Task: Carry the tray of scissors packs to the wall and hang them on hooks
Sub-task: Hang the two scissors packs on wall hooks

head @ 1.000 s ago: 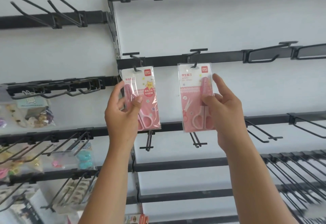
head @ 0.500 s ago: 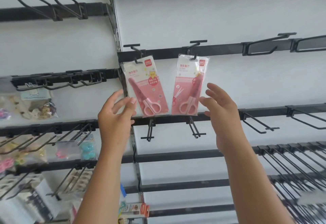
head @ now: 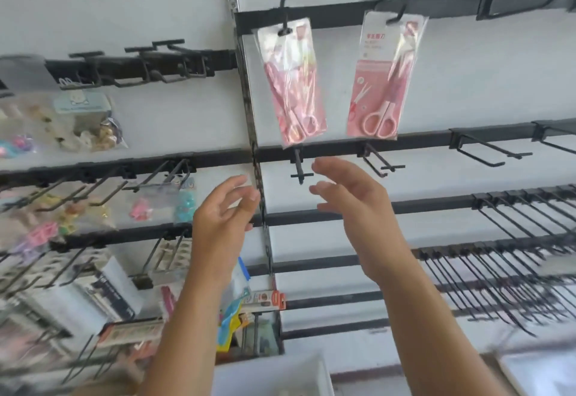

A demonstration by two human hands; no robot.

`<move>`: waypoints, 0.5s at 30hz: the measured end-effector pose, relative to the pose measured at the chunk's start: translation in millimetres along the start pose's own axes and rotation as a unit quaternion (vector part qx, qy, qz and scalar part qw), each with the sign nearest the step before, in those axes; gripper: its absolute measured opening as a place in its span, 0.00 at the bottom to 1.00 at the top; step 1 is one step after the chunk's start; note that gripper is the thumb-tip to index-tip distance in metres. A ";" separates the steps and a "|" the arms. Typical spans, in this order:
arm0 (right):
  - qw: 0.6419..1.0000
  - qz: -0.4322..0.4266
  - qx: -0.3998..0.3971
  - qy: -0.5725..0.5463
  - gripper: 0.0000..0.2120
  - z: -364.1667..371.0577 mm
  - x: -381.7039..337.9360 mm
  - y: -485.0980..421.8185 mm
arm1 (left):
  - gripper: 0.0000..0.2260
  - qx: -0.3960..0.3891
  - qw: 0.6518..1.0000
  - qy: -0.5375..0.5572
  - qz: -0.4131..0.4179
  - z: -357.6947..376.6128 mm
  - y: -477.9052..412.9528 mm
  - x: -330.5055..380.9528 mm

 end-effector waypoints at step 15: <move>0.984 0.172 0.039 0.004 0.14 78.6 161.4 61.0 | 0.08 -0.054 0.985 0.009 -0.163 -73.9 60.3 -169.3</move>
Point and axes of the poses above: each hand's wrist, its own y-axis away from the middle knuckle, its own z-axis out of the palm, x = y × z, the point moved 6 cm from there along -y, towards the middle knuckle, and after that the axes turned 7 degrees about -x, right-handed, at the moved point
